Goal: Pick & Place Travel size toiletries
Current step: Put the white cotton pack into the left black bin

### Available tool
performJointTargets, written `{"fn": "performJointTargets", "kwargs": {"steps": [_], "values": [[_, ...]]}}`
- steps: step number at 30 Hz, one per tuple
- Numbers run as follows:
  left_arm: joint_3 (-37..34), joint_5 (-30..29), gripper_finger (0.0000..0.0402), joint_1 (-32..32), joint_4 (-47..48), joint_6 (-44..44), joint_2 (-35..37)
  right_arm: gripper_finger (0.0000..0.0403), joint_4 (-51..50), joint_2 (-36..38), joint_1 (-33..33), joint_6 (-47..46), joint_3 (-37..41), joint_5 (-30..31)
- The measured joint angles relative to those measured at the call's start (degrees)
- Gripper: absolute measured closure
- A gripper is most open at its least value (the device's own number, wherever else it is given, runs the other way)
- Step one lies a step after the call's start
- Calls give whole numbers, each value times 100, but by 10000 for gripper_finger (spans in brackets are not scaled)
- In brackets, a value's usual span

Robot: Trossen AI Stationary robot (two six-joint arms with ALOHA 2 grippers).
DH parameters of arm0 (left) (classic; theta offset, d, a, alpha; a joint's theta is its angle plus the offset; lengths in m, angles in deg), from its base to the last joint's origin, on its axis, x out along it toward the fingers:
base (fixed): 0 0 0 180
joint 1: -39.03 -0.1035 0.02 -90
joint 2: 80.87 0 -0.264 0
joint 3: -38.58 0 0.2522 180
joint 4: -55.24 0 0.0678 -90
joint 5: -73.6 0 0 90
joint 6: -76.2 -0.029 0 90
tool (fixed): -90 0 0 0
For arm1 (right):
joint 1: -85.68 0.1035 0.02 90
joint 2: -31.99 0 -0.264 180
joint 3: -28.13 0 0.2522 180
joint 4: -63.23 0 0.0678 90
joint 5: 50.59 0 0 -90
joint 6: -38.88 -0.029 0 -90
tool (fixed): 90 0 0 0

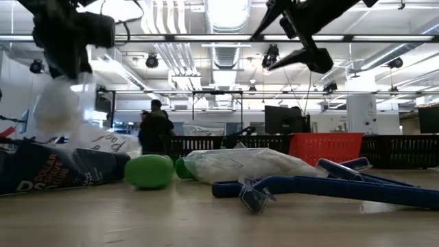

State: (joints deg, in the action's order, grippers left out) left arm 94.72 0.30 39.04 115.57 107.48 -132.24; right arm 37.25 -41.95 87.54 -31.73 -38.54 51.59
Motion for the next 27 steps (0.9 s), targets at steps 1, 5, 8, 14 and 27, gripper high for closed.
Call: {"fn": "performJointTargets", "kwargs": {"steps": [1, 5, 8, 14, 27], "values": [[48, -120, 401, 0, 2, -44, 70, 105, 115, 0, -1, 78, 0, -71], [255, -769, 401, 0, 1, -230, 302, 116, 323, 0, 1, 176, 0, -195], [392, -1119, 401, 0, -72, -423, 441, 121, 368, 0, 1, 172, 0, -314], [506, -1222, 401, 0, -863, -710, 683, 130, 532, -193, 39, 185, 0, -429], [509, -991, 401, -4, -2769, -839, 938, 150, 2972, -1154, 88, 516, 0, -1476]]}}
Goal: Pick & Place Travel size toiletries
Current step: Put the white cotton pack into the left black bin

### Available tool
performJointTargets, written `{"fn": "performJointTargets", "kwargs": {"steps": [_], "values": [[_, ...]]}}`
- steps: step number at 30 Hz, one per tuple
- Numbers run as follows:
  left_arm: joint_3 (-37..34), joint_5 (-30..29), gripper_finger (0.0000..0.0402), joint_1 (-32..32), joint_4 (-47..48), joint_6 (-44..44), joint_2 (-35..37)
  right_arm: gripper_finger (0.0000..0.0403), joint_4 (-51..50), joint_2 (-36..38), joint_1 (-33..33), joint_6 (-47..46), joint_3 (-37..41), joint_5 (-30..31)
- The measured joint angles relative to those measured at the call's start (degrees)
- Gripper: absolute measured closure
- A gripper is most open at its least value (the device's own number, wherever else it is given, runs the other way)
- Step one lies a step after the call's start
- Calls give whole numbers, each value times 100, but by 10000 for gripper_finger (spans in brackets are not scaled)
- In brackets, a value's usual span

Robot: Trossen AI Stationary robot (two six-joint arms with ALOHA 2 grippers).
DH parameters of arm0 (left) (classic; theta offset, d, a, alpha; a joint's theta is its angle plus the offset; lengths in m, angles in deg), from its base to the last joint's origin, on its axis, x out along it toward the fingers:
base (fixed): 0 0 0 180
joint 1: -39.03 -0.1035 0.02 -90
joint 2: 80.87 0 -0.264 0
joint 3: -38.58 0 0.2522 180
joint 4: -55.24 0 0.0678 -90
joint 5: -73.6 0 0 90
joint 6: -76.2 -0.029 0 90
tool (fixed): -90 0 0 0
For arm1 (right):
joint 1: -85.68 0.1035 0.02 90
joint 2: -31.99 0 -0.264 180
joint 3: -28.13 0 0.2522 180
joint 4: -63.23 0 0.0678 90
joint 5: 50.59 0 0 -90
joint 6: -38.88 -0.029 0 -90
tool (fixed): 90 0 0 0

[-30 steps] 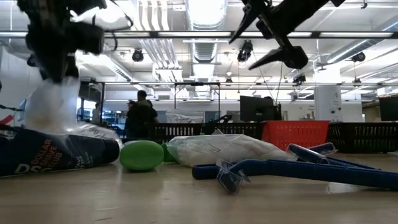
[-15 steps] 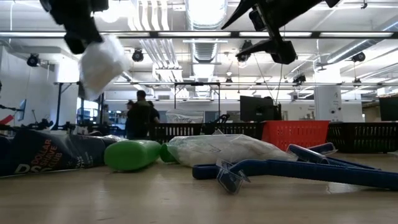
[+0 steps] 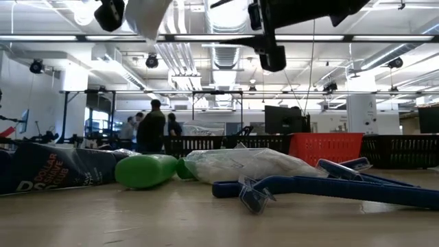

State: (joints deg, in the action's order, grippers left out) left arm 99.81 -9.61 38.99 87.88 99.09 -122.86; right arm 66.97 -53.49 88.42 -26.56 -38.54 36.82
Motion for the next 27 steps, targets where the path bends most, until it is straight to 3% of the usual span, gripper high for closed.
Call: {"fn": "performJointTargets", "kwargs": {"steps": [5, 9, 14, 21, 27], "values": [[-2, 45, 401, -2, -425, 92, 25, 157, 137, 48, 0, -144, -2, -6], [0, 725, 401, -29, -893, 11, 36, 158, 137, 22, -29, -525, -2, -138], [0, 1143, 401, -42, -1133, 120, 12, 152, 153, 22, 159, 658, -181, 244], [0, 1344, 401, -61, -1959, 86, -12, 166, 147, -1, 36, 1151, -667, -167], [0, 1378, 401, -78, -2504, 104, -45, 174, 94, -13, 25, 2226, -1032, 338]]}}
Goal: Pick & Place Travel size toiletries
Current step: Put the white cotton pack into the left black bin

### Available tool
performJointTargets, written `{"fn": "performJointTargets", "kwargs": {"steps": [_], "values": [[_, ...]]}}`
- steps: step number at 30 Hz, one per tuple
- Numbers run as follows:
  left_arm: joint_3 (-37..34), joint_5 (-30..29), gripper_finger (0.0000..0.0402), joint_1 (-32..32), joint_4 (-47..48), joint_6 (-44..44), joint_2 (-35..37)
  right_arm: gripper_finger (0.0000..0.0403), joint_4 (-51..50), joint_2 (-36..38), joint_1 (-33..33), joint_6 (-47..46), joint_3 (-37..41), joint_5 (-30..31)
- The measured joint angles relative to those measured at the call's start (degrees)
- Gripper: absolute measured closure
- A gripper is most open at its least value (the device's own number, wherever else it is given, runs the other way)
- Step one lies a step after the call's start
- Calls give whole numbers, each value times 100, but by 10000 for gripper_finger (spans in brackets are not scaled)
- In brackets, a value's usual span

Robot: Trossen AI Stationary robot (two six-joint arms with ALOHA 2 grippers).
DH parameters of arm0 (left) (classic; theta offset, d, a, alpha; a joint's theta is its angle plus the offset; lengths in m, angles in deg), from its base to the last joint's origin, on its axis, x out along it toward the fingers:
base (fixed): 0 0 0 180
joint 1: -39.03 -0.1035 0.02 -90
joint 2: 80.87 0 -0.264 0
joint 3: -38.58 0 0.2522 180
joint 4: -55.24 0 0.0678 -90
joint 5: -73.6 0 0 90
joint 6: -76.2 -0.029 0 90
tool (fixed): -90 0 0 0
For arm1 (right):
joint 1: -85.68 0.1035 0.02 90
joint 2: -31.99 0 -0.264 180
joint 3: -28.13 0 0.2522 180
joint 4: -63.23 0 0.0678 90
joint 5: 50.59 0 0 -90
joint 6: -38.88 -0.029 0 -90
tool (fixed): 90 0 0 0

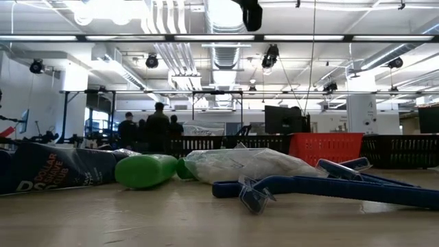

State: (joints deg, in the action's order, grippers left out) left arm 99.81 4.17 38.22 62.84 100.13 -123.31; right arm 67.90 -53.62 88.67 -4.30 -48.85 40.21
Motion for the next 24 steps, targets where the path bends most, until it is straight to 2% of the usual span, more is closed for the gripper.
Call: {"fn": "performJointTargets", "kwargs": {"steps": [2, 8, 15, 19, 24], "values": [[0, -151, 401, 1, -92, 0, 5, 174, -190, 0, 6, 205, -138, 384], [0, -945, 401, -60, -91, -152, -6, 160, -810, -22, 243, 1798, -642, 1527], [0, -1253, 401, -286, -91, -187, -68, 132, -1317, -213, 517, 3122, -1198, 2290], [0, -1162, 401, -327, -89, -186, -72, 113, -1787, -359, 543, 2975, -1470, 2326], [0, -1113, 401, -331, 89, -188, -71, 97, -3025, -304, 519, 2082, -1781, 2324]]}}
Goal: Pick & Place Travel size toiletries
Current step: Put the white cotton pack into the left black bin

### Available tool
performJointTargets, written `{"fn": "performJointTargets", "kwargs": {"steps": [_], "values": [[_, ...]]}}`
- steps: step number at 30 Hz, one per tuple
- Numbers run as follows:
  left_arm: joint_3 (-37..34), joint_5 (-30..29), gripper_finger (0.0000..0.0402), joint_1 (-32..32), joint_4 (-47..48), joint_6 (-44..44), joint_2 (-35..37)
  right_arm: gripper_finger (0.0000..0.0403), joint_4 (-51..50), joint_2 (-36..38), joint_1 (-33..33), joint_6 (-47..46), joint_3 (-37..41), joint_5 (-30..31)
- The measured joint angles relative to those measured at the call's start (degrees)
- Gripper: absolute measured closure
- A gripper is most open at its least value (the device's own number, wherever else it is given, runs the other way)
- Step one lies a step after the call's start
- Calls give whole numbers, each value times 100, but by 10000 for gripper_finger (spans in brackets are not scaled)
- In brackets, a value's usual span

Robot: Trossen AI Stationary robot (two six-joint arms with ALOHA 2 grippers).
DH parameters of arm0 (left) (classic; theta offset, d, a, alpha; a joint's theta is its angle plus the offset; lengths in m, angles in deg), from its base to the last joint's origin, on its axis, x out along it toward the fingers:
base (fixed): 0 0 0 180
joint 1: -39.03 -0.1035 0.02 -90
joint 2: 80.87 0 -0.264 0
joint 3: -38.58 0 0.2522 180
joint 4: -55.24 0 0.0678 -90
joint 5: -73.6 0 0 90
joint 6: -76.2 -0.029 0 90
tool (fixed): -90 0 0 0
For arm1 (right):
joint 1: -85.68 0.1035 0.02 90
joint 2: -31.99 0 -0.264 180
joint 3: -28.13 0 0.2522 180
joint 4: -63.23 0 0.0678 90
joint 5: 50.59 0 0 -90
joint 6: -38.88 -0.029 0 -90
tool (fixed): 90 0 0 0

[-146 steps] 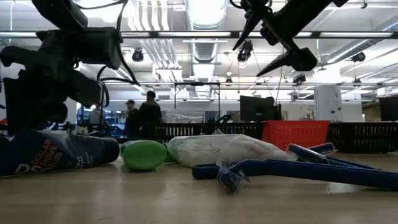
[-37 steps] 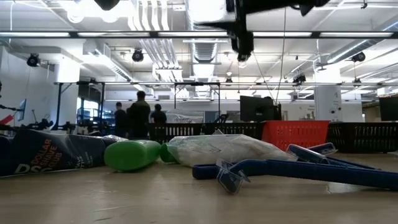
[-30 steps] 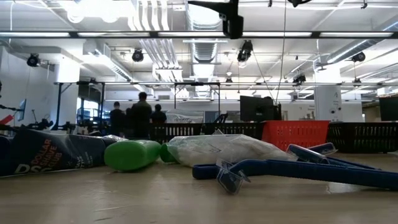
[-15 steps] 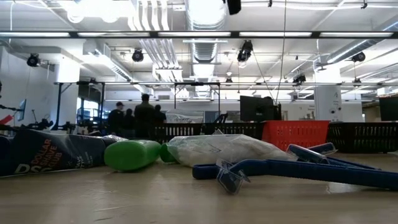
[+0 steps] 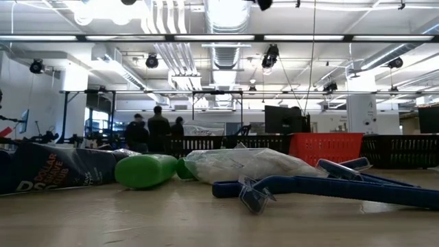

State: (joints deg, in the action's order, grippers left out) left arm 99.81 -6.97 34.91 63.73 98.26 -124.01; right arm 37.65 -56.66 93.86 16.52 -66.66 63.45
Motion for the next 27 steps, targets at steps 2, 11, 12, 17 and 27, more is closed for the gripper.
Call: {"fn": "performJointTargets", "kwargs": {"steps": [2, 11, 12, 17, 27], "values": [[0, -2, 401, -5, 216, -18, -8, 93, -689, 31, 3, -315, -205, -3], [0, -35, 401, -82, 682, -93, -454, 109, -1638, -188, -335, -1459, -1241, -1434], [0, -34, 401, -99, 671, -103, -529, 112, -1707, -257, -358, -1434, -1328, -1468], [0, 193, 401, -107, 666, -108, -809, 127, -2442, -487, -356, -1256, -1718, -1510], [0, 160, 401, -107, 2115, -153, -839, 148, -3557, -514, -358, -1250, -1616, -1506]]}}
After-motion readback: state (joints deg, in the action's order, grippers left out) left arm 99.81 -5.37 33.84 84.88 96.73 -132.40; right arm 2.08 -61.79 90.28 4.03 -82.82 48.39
